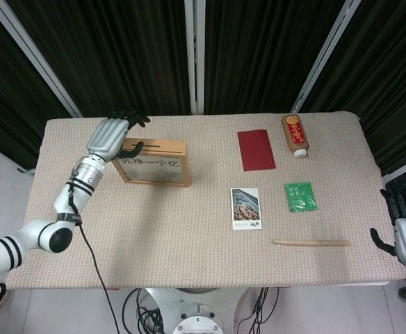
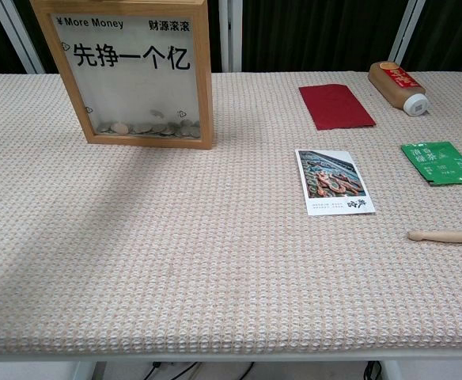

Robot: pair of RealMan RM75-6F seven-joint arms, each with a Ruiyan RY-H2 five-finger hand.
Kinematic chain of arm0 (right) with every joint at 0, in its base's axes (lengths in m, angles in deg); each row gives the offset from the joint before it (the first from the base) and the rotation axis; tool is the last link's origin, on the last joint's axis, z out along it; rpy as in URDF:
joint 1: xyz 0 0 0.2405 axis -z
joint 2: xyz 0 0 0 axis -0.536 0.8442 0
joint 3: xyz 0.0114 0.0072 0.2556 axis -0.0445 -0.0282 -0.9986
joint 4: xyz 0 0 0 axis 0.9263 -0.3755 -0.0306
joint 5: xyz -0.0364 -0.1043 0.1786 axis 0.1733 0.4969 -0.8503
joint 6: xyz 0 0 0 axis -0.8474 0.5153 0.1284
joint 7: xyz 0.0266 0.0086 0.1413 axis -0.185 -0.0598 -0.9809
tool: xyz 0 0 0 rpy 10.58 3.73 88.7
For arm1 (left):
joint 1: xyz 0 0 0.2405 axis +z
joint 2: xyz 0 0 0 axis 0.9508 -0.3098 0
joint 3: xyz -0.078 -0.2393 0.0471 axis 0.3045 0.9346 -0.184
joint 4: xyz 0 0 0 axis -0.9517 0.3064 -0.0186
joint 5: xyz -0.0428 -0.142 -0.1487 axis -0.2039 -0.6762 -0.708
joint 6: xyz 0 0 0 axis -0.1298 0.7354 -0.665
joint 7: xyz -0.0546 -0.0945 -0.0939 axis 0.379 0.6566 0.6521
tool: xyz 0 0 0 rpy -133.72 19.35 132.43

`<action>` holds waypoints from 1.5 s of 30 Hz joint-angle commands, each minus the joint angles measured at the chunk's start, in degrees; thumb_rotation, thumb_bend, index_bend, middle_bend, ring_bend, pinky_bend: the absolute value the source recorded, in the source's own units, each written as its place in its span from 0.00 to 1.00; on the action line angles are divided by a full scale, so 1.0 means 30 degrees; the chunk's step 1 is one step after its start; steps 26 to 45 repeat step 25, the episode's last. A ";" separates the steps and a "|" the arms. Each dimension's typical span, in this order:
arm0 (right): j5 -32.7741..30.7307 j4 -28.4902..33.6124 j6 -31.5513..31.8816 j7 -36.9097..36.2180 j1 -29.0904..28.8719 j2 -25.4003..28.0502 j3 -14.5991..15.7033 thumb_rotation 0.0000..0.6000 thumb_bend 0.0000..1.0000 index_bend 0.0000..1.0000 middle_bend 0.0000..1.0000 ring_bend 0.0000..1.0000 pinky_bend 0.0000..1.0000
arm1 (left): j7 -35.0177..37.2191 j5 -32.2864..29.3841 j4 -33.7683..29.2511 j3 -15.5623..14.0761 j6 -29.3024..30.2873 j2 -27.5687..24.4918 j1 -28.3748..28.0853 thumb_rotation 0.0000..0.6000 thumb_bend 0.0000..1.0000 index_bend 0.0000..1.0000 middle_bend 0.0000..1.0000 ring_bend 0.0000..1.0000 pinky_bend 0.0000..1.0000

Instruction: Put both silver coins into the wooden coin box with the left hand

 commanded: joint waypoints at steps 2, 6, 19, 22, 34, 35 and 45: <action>0.0087 -0.0025 0.0055 -0.0086 0.0007 0.0005 0.0016 1.00 0.29 0.00 0.00 0.00 0.00 | 0.0149 0.3895 -0.0883 -0.0591 0.3827 -0.0248 0.1568 1.00 0.40 0.25 0.29 0.10 0.09; 0.0135 -0.0184 -0.0065 -0.0144 -0.0046 -0.0005 0.0058 1.00 0.29 0.00 0.00 0.00 0.00 | -0.1698 0.7991 -0.1176 -0.2436 0.8687 -0.0588 0.3963 1.00 0.33 0.32 0.29 0.10 0.09; 0.0908 -0.0392 -0.0544 0.0898 -0.0489 -0.0549 0.0519 1.00 0.27 0.00 0.00 0.00 0.00 | -0.5252 0.8786 -0.3641 -0.8041 1.3572 -0.2214 1.1845 1.00 0.08 0.12 0.00 0.00 0.01; 0.0890 -0.0396 -0.0690 0.1276 -0.0566 -0.0691 0.0584 1.00 0.26 0.00 0.00 0.00 0.00 | -0.4552 0.8869 -0.2639 -0.8296 1.4085 -0.1780 1.2796 1.00 0.08 0.11 0.00 0.00 0.01; 0.0912 -0.0424 -0.0870 0.1568 -0.0685 -0.0799 0.0636 1.00 0.25 0.00 0.00 0.00 0.00 | -0.3689 0.8968 -0.1704 -0.8324 1.4185 -0.1408 1.3344 1.00 0.08 0.10 0.00 0.00 0.01; 0.0912 -0.0424 -0.0870 0.1568 -0.0685 -0.0799 0.0636 1.00 0.25 0.00 0.00 0.00 0.00 | -0.3689 0.8968 -0.1704 -0.8324 1.4185 -0.1408 1.3344 1.00 0.08 0.10 0.00 0.00 0.01; 0.0912 -0.0424 -0.0870 0.1568 -0.0685 -0.0799 0.0636 1.00 0.25 0.00 0.00 0.00 0.00 | -0.3689 0.8968 -0.1704 -0.8324 1.4185 -0.1408 1.3344 1.00 0.08 0.10 0.00 0.00 0.01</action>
